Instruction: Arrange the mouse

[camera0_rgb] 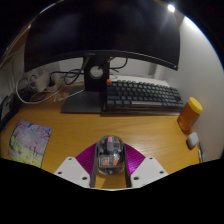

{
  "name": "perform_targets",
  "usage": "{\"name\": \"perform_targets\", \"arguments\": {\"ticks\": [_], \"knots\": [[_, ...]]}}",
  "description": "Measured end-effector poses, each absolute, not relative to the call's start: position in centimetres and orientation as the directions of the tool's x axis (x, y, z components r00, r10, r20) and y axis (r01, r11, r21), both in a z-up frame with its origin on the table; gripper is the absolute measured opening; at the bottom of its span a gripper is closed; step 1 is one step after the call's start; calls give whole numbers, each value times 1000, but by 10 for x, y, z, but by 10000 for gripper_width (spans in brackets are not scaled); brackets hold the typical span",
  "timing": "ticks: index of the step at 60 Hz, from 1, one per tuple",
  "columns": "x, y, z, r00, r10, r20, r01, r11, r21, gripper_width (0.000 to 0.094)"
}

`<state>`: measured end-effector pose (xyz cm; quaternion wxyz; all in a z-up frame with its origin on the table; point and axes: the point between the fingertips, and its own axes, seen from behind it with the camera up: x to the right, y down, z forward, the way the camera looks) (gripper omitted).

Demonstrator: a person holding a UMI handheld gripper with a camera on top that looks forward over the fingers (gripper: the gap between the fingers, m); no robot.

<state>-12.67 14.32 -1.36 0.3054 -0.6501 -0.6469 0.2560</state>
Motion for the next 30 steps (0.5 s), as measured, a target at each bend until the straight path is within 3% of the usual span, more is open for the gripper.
{"name": "perform_targets", "arguments": {"ticks": [6, 20, 26, 30], "knots": [[-127, 137, 10, 62, 997, 54, 670, -1, -742, 403], [-136, 38, 129, -9, 999, -45, 601, -31, -798, 402], [-132, -35, 149, -71, 992, -108, 590, -46, -806, 401], [-131, -81, 142, -100, 988, -121, 595, -38, -802, 400]]}}
